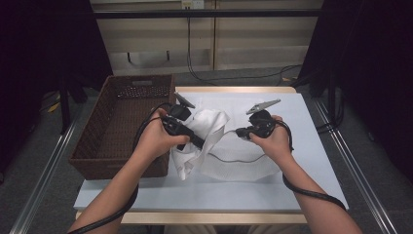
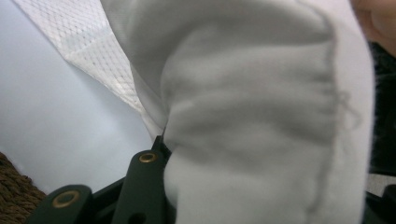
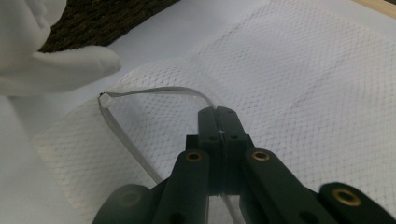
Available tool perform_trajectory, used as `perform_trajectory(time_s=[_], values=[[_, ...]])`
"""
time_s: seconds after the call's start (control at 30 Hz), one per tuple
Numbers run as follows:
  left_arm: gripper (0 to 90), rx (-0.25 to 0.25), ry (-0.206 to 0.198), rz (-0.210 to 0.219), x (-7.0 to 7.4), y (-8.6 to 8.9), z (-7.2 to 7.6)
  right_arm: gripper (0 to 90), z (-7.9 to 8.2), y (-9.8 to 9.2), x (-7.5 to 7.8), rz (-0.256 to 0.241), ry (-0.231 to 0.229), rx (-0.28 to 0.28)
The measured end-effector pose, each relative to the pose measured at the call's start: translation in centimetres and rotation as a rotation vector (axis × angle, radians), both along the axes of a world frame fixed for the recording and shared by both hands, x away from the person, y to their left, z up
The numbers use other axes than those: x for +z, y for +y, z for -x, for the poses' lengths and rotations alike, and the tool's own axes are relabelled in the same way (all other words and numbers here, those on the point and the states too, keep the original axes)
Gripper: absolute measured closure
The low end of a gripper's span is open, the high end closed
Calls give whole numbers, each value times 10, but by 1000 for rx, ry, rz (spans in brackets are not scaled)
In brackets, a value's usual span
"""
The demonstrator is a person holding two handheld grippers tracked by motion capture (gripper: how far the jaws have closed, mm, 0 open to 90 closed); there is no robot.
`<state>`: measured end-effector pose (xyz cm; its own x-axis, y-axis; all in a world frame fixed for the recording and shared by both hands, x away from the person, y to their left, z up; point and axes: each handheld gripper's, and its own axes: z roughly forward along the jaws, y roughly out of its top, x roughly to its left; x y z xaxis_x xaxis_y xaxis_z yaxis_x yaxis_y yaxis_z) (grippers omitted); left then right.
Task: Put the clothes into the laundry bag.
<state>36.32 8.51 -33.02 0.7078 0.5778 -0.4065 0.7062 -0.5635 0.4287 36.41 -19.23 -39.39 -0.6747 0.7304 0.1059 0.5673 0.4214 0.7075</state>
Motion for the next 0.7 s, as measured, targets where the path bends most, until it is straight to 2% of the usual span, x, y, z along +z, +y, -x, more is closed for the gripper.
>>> perform_trajectory(time_s=[0.07, 0.27, 0.7], values=[[622, -13, 4, -2, -2, -2, 1, 900, -1, 0, 1, -10, 3, 2], [621, -37, 6, 3, -4, -7, 4, 900, -1, 0, 6, 0, -3, 2], [621, -53, 13, 0, -13, -17, 7, 900, -3, 0, 7, -13, -13, 1]])
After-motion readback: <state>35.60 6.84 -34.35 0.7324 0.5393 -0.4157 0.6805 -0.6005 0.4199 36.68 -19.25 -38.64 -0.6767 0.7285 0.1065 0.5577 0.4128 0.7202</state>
